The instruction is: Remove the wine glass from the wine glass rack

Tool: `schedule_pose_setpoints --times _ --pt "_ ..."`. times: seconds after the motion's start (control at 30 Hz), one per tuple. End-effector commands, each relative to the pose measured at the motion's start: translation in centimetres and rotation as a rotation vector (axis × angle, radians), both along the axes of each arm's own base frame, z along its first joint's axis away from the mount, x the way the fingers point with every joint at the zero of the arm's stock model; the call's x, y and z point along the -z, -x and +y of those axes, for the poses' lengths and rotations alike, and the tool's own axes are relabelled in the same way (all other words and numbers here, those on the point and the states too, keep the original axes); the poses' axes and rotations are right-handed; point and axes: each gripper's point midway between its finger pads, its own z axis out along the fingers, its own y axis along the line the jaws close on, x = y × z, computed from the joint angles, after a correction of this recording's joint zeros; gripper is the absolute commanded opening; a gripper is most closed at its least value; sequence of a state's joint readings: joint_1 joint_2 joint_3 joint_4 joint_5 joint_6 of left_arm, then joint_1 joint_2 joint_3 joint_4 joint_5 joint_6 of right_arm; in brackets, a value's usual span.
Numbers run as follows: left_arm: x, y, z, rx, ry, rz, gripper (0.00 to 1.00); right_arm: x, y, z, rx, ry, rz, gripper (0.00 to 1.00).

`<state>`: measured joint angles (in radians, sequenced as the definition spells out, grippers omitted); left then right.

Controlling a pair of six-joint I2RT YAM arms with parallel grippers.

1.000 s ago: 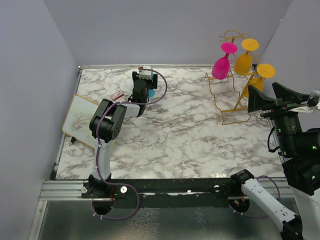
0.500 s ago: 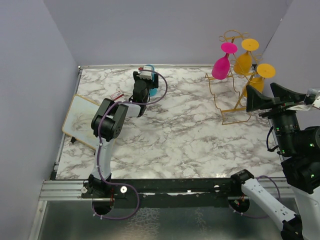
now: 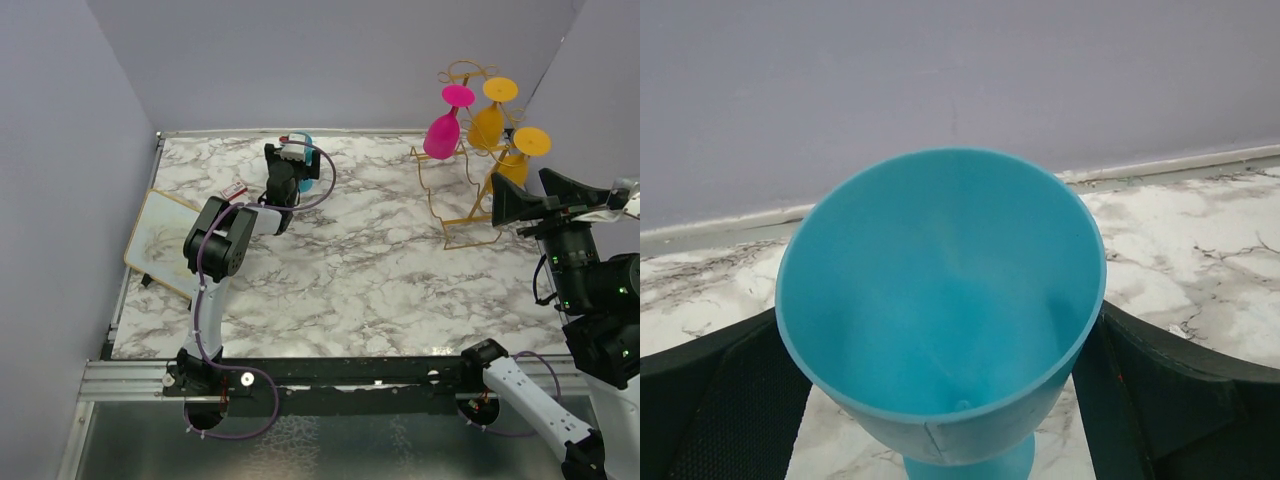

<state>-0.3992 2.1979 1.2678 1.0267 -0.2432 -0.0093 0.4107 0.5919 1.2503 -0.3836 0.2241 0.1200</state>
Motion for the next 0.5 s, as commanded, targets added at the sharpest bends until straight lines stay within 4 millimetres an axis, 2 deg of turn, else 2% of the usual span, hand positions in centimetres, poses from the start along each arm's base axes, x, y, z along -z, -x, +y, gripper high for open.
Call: schedule_pose_setpoints --times 0.0,0.17,0.3,0.47 --pt "-1.8 0.4 0.2 0.009 0.016 -0.007 0.99 -0.8 1.1 -0.7 0.011 -0.023 -0.018 0.87" --pt "-3.1 1.9 0.4 0.027 0.040 0.023 0.99 -1.0 1.6 -0.8 0.003 -0.028 -0.034 0.87" --pt "-3.3 3.5 0.8 0.030 0.071 0.081 0.99 -1.3 2.2 -0.8 -0.009 -0.029 -0.049 0.87" --pt "-4.3 6.6 1.4 0.049 0.132 0.132 0.99 -1.2 2.5 -0.7 -0.020 -0.019 -0.050 0.87"
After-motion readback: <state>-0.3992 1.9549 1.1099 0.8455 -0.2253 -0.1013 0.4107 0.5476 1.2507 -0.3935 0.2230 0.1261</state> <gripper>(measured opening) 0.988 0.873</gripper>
